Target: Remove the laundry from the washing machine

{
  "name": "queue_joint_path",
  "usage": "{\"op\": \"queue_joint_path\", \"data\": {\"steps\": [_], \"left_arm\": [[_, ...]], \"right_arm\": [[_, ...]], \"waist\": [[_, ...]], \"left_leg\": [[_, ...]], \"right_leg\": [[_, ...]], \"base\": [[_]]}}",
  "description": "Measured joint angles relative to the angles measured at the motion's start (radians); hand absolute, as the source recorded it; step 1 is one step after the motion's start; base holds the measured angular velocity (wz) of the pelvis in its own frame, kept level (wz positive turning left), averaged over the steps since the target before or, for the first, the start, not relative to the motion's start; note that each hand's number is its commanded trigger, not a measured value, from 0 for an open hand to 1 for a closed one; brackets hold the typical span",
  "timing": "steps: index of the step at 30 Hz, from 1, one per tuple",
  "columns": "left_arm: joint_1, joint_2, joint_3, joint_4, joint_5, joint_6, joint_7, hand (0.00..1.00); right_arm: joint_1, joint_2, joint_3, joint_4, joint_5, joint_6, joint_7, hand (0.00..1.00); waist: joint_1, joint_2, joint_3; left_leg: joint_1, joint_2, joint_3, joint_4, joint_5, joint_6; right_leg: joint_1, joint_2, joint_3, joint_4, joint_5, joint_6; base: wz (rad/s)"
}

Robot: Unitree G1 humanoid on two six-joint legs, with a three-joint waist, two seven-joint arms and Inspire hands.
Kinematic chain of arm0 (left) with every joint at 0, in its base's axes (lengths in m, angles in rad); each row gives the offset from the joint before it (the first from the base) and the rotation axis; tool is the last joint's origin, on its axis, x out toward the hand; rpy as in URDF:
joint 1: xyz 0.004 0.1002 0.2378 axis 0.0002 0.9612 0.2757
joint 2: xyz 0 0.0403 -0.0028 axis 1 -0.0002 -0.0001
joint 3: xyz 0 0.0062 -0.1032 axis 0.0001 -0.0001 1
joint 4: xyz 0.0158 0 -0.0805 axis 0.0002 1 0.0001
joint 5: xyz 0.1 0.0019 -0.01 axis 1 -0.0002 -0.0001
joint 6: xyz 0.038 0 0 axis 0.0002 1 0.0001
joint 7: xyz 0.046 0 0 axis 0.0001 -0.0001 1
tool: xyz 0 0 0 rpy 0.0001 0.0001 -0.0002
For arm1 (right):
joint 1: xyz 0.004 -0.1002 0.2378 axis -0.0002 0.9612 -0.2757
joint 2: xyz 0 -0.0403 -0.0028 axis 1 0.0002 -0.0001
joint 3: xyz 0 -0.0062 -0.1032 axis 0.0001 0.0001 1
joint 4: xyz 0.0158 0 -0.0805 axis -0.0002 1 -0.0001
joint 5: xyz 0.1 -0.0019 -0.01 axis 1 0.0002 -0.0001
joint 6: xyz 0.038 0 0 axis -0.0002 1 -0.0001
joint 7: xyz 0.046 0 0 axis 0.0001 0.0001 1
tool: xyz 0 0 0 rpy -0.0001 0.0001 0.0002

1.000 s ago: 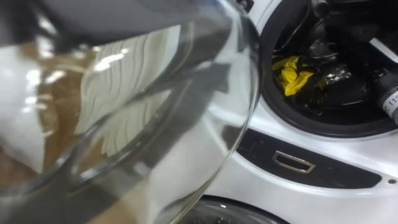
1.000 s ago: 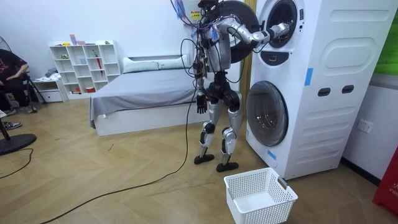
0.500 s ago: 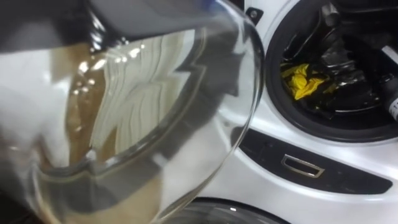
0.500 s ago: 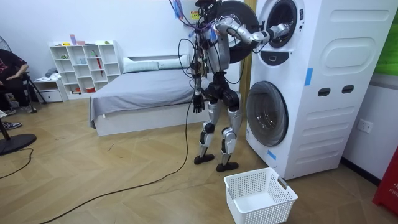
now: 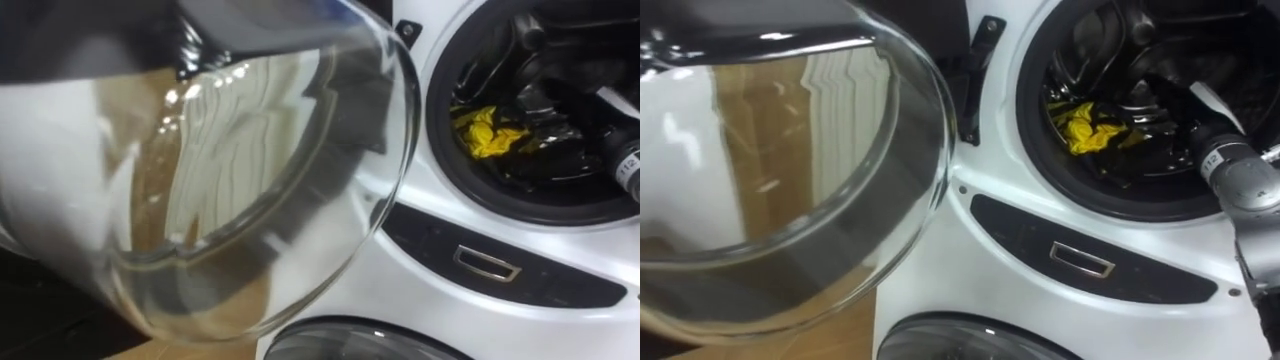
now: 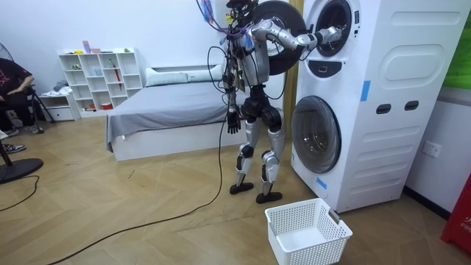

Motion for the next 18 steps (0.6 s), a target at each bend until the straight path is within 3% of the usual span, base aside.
{"op": "queue_joint_path", "data": {"steps": [4,9,14,15,17,18], "left_arm": [[-0.019,0.013,-0.001,-0.001,0.001,0.015,-0.019,0.00],[-0.044,0.034,-0.010,0.001,0.001,0.017,-0.023,0.00],[-0.069,0.053,-0.038,0.014,0.001,0.011,-0.022,0.00],[-0.074,0.061,-0.043,0.014,0.000,0.009,-0.023,0.00],[-0.077,0.072,-0.050,0.015,0.000,0.009,-0.029,0.00],[-0.082,0.077,-0.056,0.018,0.000,0.009,-0.037,0.00]], "right_arm": [[-0.015,-0.001,0.031,0.006,-0.014,0.036,0.081,0.00],[-0.026,-0.003,0.048,-0.004,-0.078,0.059,0.174,0.00],[-0.010,-0.007,0.084,-0.003,-0.152,0.062,0.236,0.00],[-0.001,-0.008,0.085,-0.004,-0.163,0.062,0.241,0.00],[0.014,-0.001,0.089,-0.018,-0.199,0.064,0.241,0.00],[0.028,-0.001,0.090,-0.040,-0.226,0.068,0.241,0.06]], "waist": [[0.006,-0.013,0.0069],[0.012,-0.018,0.0062],[0.037,-0.028,0.0085],[0.050,-0.035,0.0119],[0.065,-0.041,0.0150],[0.079,-0.042,0.0147]], "left_leg": [[-0.003,0.000,0.004,0.007,0.000,-0.001],[-0.003,0.000,-0.003,0.009,0.003,-0.008],[0.006,0.001,-0.019,0.011,0.006,-0.012],[0.005,0.001,-0.019,0.011,0.004,-0.013],[0.002,0.002,-0.017,0.012,0.005,-0.014],[-0.002,0.004,-0.018,0.013,0.005,-0.014]], "right_leg": [[-0.001,0.000,-0.002,0.000,0.001,-0.001],[0.002,-0.003,-0.016,0.001,0.002,-0.004],[0.015,-0.004,-0.021,-0.001,0.003,-0.006],[0.014,-0.004,-0.019,-0.001,0.003,-0.005],[0.014,0.004,-0.007,-0.008,0.009,0.003],[0.014,0.009,0.001,-0.018,0.013,0.011]], "base": [[0.00],[0.04],[0.07],[0.00],[-0.07],[-0.09]]}}
